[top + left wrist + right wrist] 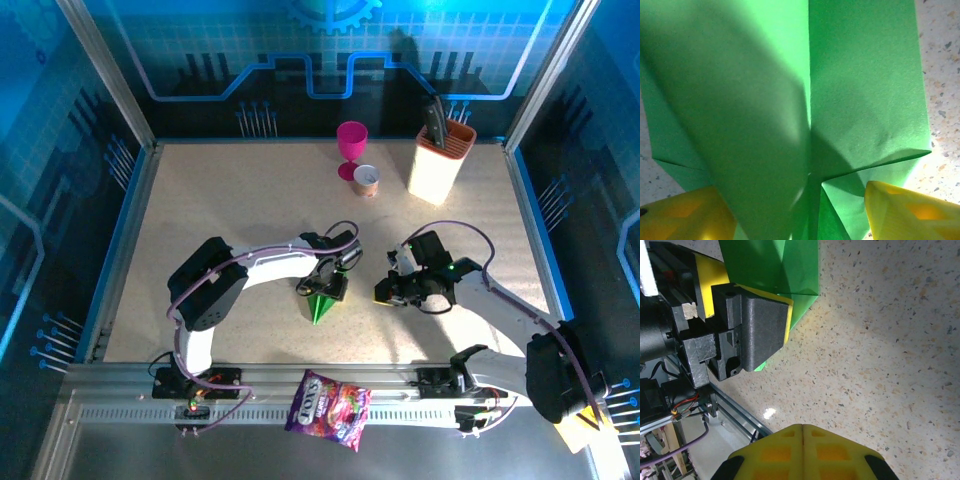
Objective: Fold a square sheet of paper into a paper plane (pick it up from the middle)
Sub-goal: Turn over a paper plane at the center of the table, then reset both arms
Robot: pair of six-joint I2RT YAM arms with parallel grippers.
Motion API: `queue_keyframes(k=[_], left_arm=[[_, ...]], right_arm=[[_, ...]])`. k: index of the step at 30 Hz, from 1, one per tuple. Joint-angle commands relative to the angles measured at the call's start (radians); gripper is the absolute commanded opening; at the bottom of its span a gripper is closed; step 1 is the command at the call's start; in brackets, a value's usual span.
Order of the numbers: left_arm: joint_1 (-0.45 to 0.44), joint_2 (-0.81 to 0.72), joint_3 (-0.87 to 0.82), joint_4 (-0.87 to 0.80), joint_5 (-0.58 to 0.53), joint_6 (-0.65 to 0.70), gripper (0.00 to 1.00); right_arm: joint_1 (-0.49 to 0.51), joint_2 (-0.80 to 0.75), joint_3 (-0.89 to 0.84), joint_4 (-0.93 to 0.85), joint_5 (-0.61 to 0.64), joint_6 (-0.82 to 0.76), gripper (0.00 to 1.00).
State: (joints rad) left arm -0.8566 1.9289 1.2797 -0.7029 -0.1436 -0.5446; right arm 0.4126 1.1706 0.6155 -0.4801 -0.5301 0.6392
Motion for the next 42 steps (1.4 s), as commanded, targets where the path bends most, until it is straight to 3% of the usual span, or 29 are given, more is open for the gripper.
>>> queue_keyframes(k=[1,17,22,23,25,26,28,29,32,37,42], left_arm=[[0.002,-0.02,0.047,-0.042,-0.023,0.003,0.67],[0.004,-0.044,0.151,-0.095,-0.037,0.027,0.67],[0.016,-0.115,0.229,-0.14,-0.072,0.044,0.68],[0.023,-0.14,0.246,-0.147,-0.086,0.05,0.68],[0.041,-0.196,0.263,-0.155,-0.113,0.062,0.7],[0.053,-0.233,0.264,-0.152,-0.136,0.069,0.77],[0.086,-0.303,0.252,-0.139,-0.176,0.081,0.84],[0.11,-0.345,0.232,-0.121,-0.188,0.089,0.99],[0.191,-0.47,0.133,-0.04,-0.263,0.095,1.0],[0.297,-0.727,-0.201,0.314,-0.49,0.284,1.0],[0.487,-0.893,-0.542,0.653,-0.501,0.409,1.0]], right_arm=[[0.01,-0.015,0.022,-0.027,0.0,0.009,0.0],[0.011,-0.009,0.019,-0.022,-0.005,0.006,0.0],[0.001,-0.015,0.05,-0.046,0.0,0.002,0.0],[-0.005,-0.018,0.067,-0.063,0.01,-0.007,0.08],[-0.025,-0.027,0.109,-0.107,0.041,-0.027,0.37],[-0.035,-0.029,0.141,-0.143,0.079,-0.042,0.54],[-0.064,-0.032,0.2,-0.206,0.164,-0.069,0.75],[-0.084,-0.032,0.23,-0.234,0.212,-0.081,0.85],[-0.156,-0.035,0.286,-0.262,0.355,-0.092,0.97],[-0.265,-0.005,0.297,-0.212,0.627,-0.099,0.99],[-0.344,0.015,0.214,-0.038,0.796,-0.126,0.99]])
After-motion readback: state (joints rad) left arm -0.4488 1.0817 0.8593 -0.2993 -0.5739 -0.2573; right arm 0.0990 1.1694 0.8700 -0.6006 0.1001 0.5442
